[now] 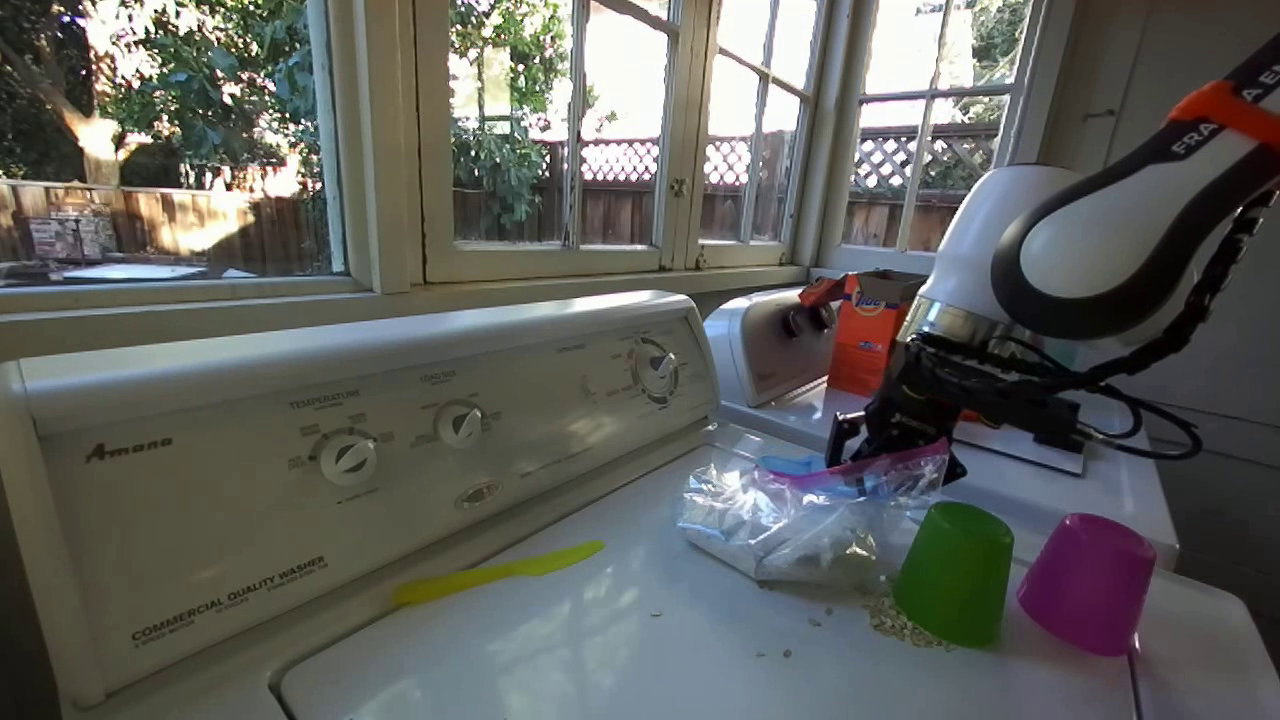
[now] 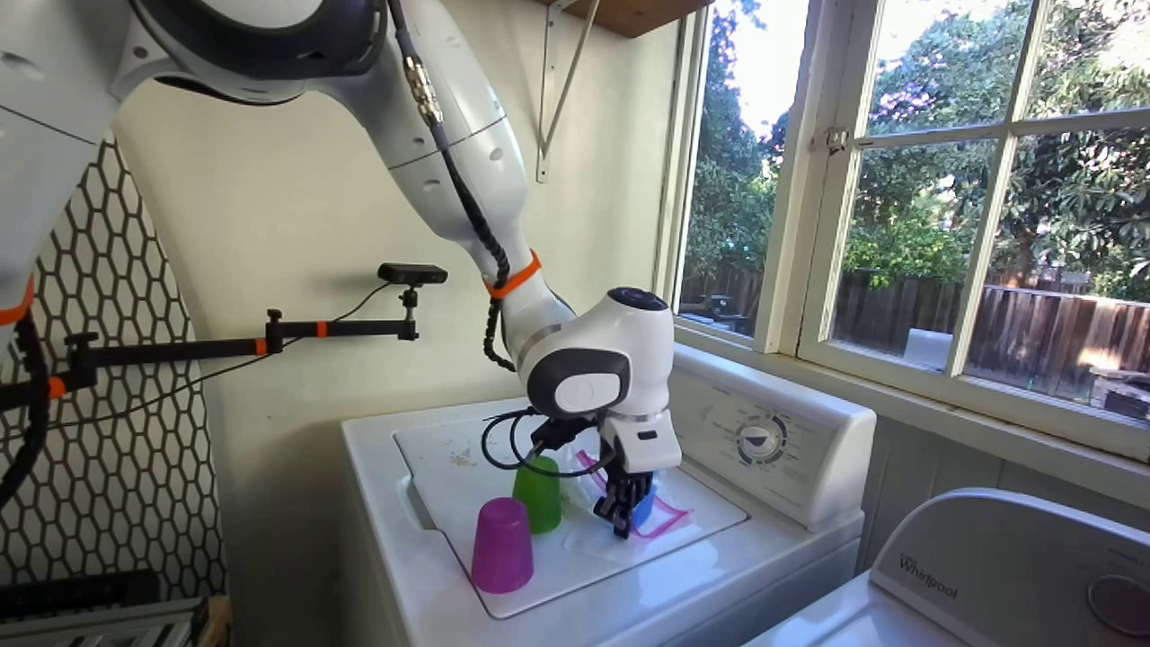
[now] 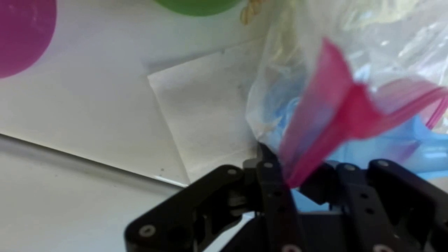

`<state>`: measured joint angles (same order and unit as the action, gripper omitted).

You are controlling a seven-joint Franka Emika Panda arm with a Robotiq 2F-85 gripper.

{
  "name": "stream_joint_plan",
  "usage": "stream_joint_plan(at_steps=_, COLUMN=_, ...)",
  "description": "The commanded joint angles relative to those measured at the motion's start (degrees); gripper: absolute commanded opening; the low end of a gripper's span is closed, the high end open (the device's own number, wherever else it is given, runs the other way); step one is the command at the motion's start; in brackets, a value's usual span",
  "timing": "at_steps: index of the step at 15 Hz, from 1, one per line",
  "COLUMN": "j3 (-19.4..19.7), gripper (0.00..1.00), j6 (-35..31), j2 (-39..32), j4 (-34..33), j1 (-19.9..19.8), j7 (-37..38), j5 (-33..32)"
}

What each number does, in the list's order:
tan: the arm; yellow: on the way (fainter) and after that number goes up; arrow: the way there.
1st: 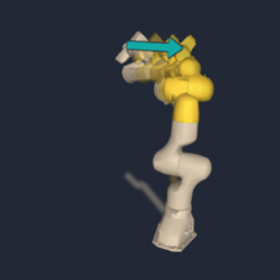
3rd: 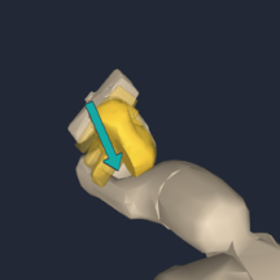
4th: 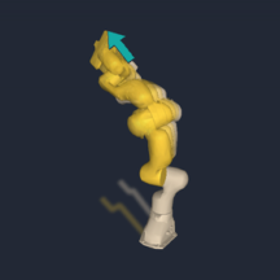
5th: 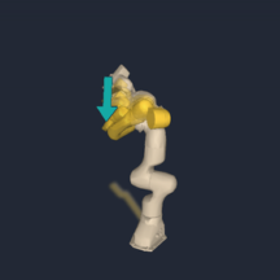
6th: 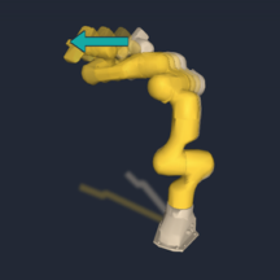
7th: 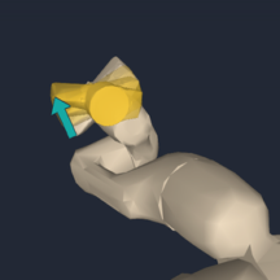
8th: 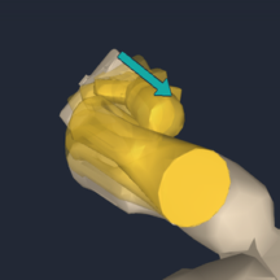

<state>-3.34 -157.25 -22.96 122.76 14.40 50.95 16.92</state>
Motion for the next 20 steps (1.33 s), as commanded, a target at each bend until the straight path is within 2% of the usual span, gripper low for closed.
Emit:
stream_joint_plan(at_steps=1, j3=0.66, gripper=0.4, j6=1.33, j2=0.75, j4=-0.09, j1=0.92, j7=1.77, j5=-2.0)
stream_joint_plan(at_steps=9, j3=0.38, gripper=0.99, j6=-0.2, j2=5.66, j4=1.74, j1=1.71, j7=1.31, j5=-4.62)
stream_joint_plan(at_steps=20, j3=0.4, gripper=1.0, j6=-1.69, j2=8.48, j4=1.53, j1=2.86, j7=-2.79, j5=-16.62)
